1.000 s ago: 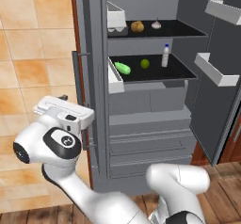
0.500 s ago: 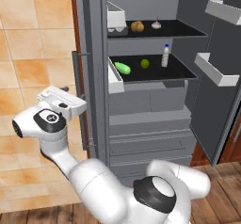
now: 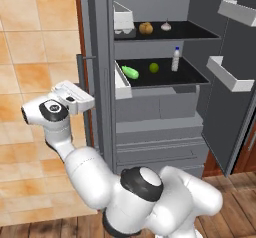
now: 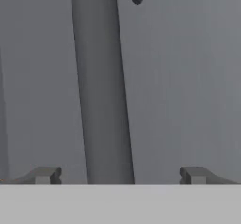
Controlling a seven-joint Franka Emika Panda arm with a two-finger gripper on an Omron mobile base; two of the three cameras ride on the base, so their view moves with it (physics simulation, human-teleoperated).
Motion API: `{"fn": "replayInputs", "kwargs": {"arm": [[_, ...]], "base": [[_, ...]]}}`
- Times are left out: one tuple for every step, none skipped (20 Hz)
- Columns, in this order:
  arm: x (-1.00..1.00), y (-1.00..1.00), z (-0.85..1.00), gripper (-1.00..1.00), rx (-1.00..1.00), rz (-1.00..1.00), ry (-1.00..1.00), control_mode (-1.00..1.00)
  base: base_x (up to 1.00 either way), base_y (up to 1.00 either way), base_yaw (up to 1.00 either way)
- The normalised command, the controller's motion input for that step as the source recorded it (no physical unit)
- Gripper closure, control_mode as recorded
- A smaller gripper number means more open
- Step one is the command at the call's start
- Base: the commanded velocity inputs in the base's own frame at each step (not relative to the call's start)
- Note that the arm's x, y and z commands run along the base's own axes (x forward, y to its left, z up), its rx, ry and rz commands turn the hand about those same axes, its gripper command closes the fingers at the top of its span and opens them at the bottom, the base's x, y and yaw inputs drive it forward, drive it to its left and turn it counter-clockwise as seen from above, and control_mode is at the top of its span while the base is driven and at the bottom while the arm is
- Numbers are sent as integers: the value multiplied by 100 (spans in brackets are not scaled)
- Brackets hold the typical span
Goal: Place the tupperware on the top shelf of the fridge. Make space for the tupperware among the existing items by rearranging them on the shelves if needed. Close the fridge door when finished.
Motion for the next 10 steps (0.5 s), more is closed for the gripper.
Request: {"fn": "replayInputs", "kwargs": {"arm": [[41, -100, 0, -100, 0, -19, 5, -100], [34, -100, 0, -100, 0, -18, 4, -100], [29, -100, 0, -100, 1, -17, 0, -100], [26, -100, 0, -100, 2, -15, 0, -100], [17, -100, 0, -100, 3, -13, 0, -100], [14, -100, 0, -100, 3, -13, 0, -100], [13, -100, 2, -100, 5, -13, 0, -100], [6, -100, 2, -100, 5, -12, 0, -100], [1, -100, 1, -100, 5, -11, 0, -100], [0, -100, 2, -100, 5, -10, -2, -100]], "base": [[0, 0, 0], [0, 0, 0], [0, 0, 0], [0, 0, 0], [0, 0, 0], [0, 0, 0], [0, 0, 0], [0, 0, 0], [0, 0, 0], [0, 0, 0]]}}
